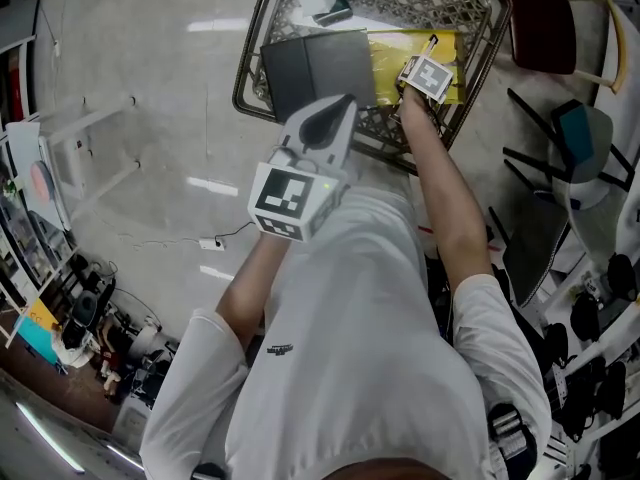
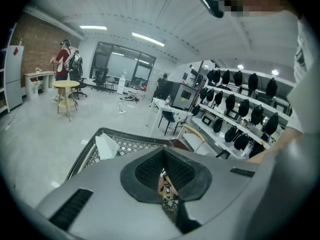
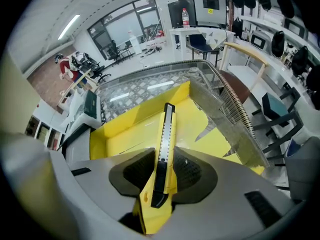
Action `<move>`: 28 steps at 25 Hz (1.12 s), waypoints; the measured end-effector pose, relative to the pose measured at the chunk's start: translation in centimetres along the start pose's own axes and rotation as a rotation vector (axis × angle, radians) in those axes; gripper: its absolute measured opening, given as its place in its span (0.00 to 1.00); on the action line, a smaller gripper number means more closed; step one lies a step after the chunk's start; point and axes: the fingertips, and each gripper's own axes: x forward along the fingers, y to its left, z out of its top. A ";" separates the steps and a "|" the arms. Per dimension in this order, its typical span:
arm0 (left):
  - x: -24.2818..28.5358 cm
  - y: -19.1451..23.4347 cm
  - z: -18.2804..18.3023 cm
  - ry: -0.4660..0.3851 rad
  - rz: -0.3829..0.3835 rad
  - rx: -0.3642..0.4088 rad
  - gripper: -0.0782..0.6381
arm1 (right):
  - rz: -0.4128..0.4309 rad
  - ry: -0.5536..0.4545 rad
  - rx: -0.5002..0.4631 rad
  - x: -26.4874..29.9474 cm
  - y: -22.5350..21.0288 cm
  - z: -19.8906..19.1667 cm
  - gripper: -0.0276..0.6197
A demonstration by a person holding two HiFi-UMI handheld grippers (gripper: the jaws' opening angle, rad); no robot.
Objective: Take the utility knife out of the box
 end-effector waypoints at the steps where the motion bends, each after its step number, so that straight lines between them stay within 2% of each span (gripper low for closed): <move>1: -0.1 -0.2 0.0 -0.001 -0.003 0.002 0.11 | 0.004 -0.009 0.007 -0.4 0.0 0.1 0.21; 9: -1.3 -1.5 0.5 -0.039 -0.026 0.024 0.11 | 0.064 -0.110 0.064 -4.4 0.3 1.3 0.21; 13: -2.3 -2.0 0.9 -0.058 -0.027 0.032 0.11 | 0.085 -0.181 0.016 -7.5 0.5 1.6 0.21; 23: -4.2 -2.0 2.7 -0.115 -0.015 0.044 0.10 | 0.231 -0.400 -0.052 -17.5 2.7 4.9 0.21; 28: -4.8 -2.0 3.5 -0.135 -0.019 0.052 0.10 | 0.274 -0.518 -0.110 -22.7 3.0 6.0 0.21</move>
